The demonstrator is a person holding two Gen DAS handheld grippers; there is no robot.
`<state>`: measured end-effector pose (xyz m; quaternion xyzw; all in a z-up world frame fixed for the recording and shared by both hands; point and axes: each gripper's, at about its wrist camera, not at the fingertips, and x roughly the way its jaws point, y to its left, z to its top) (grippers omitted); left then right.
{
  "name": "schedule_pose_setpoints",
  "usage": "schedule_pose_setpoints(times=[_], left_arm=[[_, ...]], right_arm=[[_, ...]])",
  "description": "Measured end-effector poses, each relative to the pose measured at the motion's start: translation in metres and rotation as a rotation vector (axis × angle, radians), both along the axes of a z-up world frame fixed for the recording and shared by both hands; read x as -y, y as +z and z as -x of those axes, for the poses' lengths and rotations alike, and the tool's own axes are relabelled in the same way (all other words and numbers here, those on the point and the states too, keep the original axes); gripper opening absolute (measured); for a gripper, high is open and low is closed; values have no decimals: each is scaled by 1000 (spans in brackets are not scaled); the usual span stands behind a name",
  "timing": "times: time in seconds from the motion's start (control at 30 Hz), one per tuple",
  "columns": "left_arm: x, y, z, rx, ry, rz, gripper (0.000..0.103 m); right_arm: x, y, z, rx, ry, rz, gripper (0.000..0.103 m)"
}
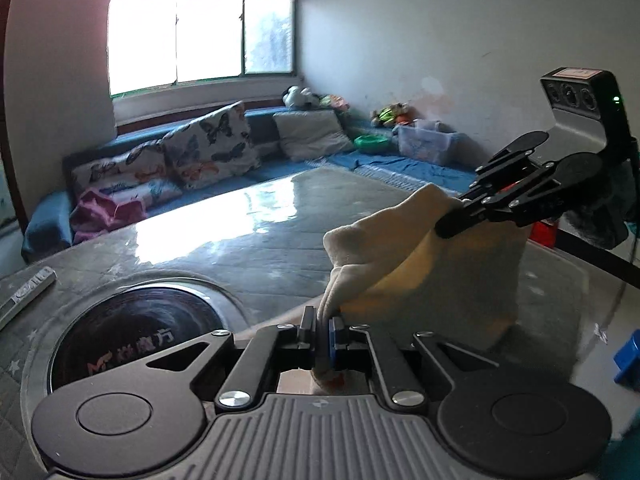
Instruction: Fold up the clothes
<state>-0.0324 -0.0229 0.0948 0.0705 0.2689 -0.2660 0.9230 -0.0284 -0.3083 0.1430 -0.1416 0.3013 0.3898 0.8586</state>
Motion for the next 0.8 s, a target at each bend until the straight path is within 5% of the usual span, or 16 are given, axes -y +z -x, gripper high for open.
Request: schedule_pose_setpoints(times=[0.3,0.47,0.67,0.8], left_arm=[[-7,-47,-74,-112,96,-27,8],[-14,-57,-86,-133,164,-36,19],[-36,-50,-90,-132,284,-4,18],[-55,-42,-74,-150,321,99,21]], right_arm=[[-26,-64,-80,-129,-98,36,12],[-18,-89,-83,-158,-180,-24,22],[15,-80,-67,-121,-269,-108,34],[40,-75,-47,-114,-313,-142,39]])
